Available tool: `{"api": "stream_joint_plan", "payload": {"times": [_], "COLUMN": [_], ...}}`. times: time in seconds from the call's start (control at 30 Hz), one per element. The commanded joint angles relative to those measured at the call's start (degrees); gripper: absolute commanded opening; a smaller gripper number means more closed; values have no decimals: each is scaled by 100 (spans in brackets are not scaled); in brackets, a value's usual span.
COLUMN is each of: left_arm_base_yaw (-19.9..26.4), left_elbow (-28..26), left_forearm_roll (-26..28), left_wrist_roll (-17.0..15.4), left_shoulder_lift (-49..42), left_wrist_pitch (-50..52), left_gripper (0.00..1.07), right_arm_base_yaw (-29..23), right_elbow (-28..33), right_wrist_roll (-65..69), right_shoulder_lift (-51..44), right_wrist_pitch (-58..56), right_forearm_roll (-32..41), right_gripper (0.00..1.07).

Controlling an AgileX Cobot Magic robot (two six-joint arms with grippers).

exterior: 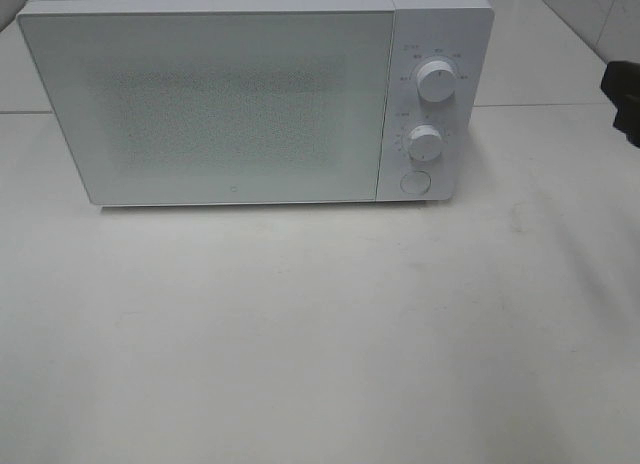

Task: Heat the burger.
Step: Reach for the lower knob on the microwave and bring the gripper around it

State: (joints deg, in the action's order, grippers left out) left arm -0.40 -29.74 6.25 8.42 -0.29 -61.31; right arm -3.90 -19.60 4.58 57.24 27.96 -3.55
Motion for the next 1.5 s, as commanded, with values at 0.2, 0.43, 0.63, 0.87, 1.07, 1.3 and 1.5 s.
{"api": "stream_joint_plan", "payload": {"times": [0.2,0.43,0.63,0.87,1.07,1.3,1.5], "left_arm_base_yaw": [6,6,6,6,6,6,6], "left_elbow": [17,17,17,17,17,17,17], "left_forearm_roll": [23,23,23,23,23,23,23], "left_wrist_roll": [-40,-40,-40,-40,-40,-40,-40], "left_shoulder_lift": [-92,-92,-92,-92,-92,-92,-92], "left_wrist_pitch": [-6,-6,-6,-6,-6,-6,-6], "left_gripper": [98,98,98,98,98,98,98], "right_arm_base_yaw": [-252,-1255,-2217,-3300,-3724,-3833,-3833], "right_elbow": [521,676,676,602,281,-143,-516], "right_wrist_roll": [-1152,-2206,-2618,-2624,-2624,-2555,-2532], "right_shoulder_lift": [665,1226,1753,2544,3134,3678,4108], "right_wrist_pitch": [1736,2687,3518,4629,4847,4916,5076], "right_forearm_roll": [1049,2630,3638,4612,4922,4945,4945], "right_gripper": [74,74,74,74,74,74,74]}}
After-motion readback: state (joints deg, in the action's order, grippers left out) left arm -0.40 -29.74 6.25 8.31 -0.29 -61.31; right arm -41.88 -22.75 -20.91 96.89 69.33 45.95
